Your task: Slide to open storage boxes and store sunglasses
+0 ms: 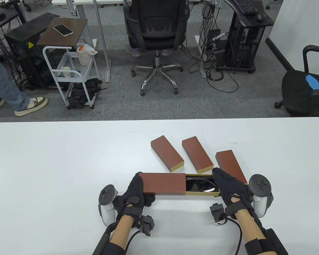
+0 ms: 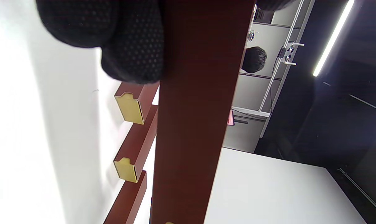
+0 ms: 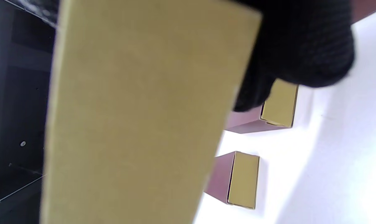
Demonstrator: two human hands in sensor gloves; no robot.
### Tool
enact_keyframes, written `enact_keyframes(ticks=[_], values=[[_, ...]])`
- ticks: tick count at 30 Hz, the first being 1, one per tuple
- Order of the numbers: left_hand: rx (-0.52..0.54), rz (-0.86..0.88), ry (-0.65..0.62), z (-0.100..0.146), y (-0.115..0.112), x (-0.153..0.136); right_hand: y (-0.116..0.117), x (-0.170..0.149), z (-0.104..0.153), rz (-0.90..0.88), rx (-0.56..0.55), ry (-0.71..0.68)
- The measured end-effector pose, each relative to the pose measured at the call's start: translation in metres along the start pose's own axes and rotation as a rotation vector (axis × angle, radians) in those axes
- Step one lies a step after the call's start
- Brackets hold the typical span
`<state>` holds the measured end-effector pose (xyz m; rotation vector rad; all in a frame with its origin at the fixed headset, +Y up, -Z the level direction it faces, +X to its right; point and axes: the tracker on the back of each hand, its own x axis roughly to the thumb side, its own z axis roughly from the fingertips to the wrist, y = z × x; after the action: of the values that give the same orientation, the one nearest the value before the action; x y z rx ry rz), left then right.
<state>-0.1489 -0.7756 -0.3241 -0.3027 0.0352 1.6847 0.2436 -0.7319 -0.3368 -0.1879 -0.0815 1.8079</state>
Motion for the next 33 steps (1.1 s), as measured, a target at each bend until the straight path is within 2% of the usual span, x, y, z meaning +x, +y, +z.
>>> enact_keyframes(ticks=[9,15,18,22,26,33], values=[[-0.004,-0.015,-0.005,-0.001,0.000,-0.001,-0.002,0.005,0.004,0.092,-0.079,-0.044],[-0.006,-0.013,-0.006,-0.001,-0.001,-0.001,0.001,0.008,0.008,0.075,-0.075,-0.093],[-0.010,0.035,0.012,0.000,-0.004,-0.001,0.009,0.009,0.009,-0.021,0.005,-0.127],[-0.017,0.056,0.044,0.002,-0.009,0.001,0.014,0.007,0.010,-0.109,0.056,-0.134],[-0.077,0.038,0.059,0.002,-0.018,0.003,0.022,0.007,0.011,-0.142,0.186,-0.143],[-0.151,0.020,0.073,0.003,-0.035,0.006,0.038,0.010,0.016,-0.171,0.313,-0.162]])
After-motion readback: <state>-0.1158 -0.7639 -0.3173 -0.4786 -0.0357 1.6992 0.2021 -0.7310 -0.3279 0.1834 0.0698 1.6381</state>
